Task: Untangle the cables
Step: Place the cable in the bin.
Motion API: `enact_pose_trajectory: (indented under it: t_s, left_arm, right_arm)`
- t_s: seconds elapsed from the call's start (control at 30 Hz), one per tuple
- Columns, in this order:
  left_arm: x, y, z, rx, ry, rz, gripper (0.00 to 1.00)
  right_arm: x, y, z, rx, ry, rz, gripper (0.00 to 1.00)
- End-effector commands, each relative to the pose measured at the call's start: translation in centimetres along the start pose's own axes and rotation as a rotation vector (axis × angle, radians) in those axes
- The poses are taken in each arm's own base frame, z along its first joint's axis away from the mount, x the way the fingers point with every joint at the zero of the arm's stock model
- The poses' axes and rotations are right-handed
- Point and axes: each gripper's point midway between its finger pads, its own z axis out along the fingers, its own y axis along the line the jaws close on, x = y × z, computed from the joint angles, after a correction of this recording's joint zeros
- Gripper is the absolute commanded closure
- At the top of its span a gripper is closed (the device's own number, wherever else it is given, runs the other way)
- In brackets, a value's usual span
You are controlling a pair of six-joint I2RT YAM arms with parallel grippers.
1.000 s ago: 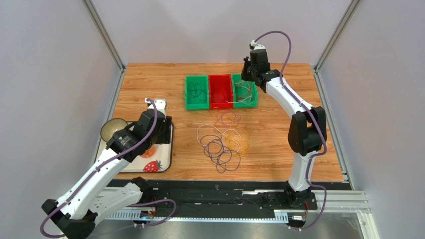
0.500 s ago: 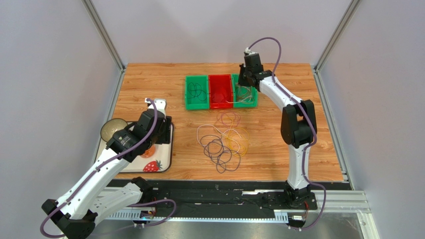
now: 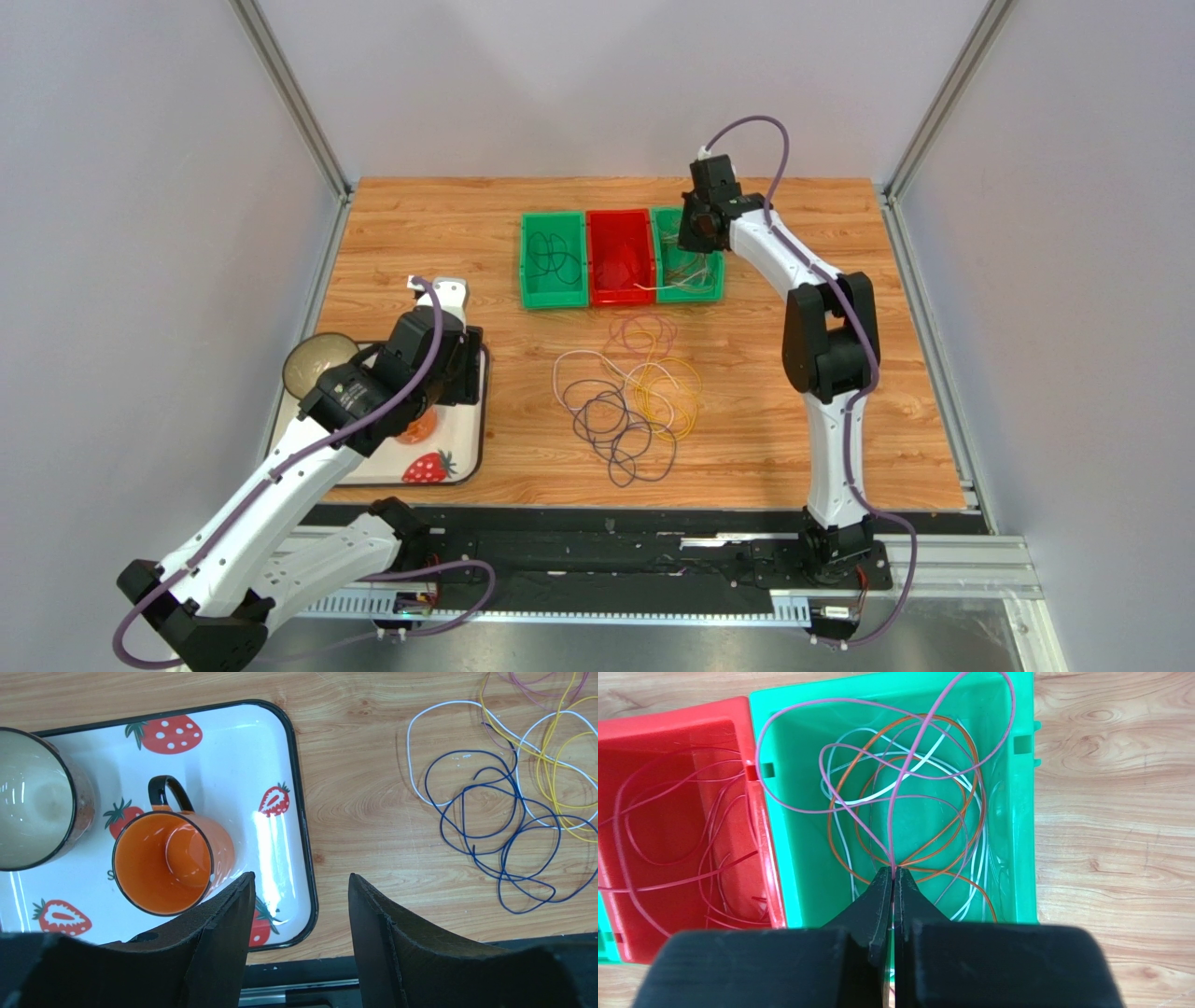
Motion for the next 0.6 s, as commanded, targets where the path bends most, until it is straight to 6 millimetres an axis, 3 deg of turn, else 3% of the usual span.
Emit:
enact_pose_trajectory:
  t_s: [0.0, 0.03, 0.13, 0.27, 0.57]
  left_arm:
    - [-0.7, -0.1, -0.4, 0.007, -0.025, -0.001, 0.4]
    - [-0.8, -0.1, -0.4, 0.008, -0.029, -0.003, 0.4]
    - [-0.9, -0.1, -0.6, 0.011, -0.032, -0.006, 0.4]
    - [-0.9, 0.0, -0.6, 0.012, -0.033, -0.007, 0.4]
    - [-0.8, -0.2, -0.8, 0.025, -0.039, -0.01, 0.41]
  right_arm:
    - [-2.3, 0.9, -1.2, -0.018, -0.039, 0.018, 1.0]
    - [-2.4, 1.1, -1.5, -0.028, -0.035, 0.02, 1.0]
    - [-3.0, 1.7, -2.6, -0.059, -0.045, 0.019, 0.88]
    - [-3.6, 2.1, -4.1, -0.074, -0.055, 0.02, 0.67]
    - [-5.5, 2.9, -9.1, -0.103, -0.105, 0.03, 0.52]
